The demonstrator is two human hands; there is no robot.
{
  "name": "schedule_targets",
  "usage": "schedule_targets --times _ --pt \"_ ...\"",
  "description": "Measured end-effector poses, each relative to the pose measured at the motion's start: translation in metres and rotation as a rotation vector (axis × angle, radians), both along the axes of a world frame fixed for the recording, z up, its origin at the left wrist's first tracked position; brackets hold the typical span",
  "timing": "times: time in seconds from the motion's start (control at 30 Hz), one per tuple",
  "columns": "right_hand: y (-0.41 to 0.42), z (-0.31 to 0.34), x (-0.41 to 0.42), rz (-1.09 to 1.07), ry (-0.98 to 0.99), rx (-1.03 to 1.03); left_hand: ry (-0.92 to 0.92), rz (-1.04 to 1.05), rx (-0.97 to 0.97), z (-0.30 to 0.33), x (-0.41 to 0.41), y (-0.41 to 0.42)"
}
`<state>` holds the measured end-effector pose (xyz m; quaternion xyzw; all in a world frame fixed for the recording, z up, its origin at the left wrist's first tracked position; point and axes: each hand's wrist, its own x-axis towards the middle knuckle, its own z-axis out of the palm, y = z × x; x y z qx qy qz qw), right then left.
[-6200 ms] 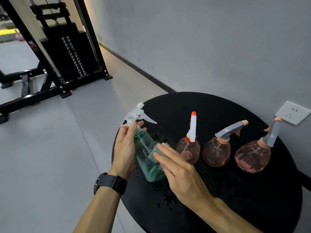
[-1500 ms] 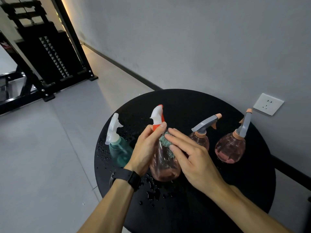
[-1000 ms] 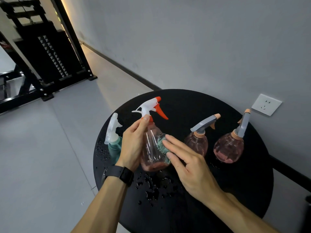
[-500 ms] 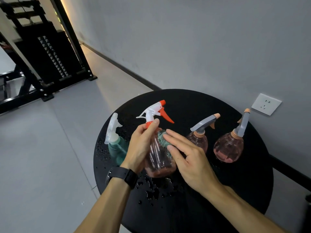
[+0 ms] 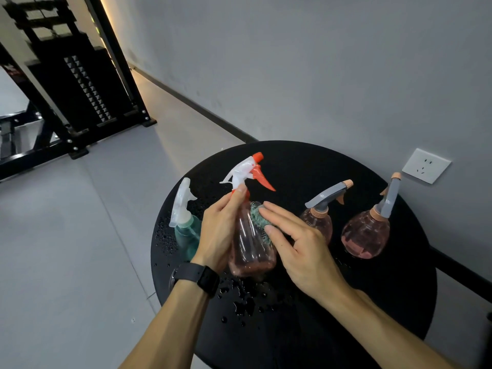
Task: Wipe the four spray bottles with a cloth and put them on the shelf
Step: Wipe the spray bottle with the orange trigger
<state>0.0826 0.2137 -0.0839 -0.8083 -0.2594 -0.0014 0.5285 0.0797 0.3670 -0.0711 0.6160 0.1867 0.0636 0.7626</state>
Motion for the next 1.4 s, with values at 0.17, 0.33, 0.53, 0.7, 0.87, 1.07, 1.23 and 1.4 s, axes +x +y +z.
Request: schedule_targets --times 0.17,0.33,0.53,0.7,0.87,1.07,1.23,1.4 --pt "-0.004 -0.009 -0.013 0.036 0.005 -0.011 0.026 0.076 0.013 -0.003 0.004 0.007" --pt "-0.011 -0.017 -0.022 0.046 -0.025 -0.021 0.061 0.137 0.006 -0.009 0.010 0.012" --pt "-0.016 -0.016 -0.022 0.032 -0.053 0.002 0.088 0.087 -0.083 -0.007 0.012 0.008" --pt "-0.013 -0.011 -0.011 -0.017 -0.079 0.019 0.094 -0.045 -0.091 -0.010 0.008 -0.003" --pt "-0.008 -0.001 0.002 -0.037 -0.058 0.037 0.053 -0.083 -0.138 -0.008 0.002 -0.012" --pt "-0.002 0.001 0.008 -0.035 -0.014 0.062 0.045 -0.153 -0.093 0.001 -0.002 -0.011" --pt "-0.002 -0.001 0.004 -0.028 0.040 0.047 0.042 -0.060 -0.028 0.003 -0.002 -0.007" --pt "-0.004 -0.008 -0.007 0.008 0.029 0.014 0.056 0.011 0.016 0.000 0.002 -0.002"
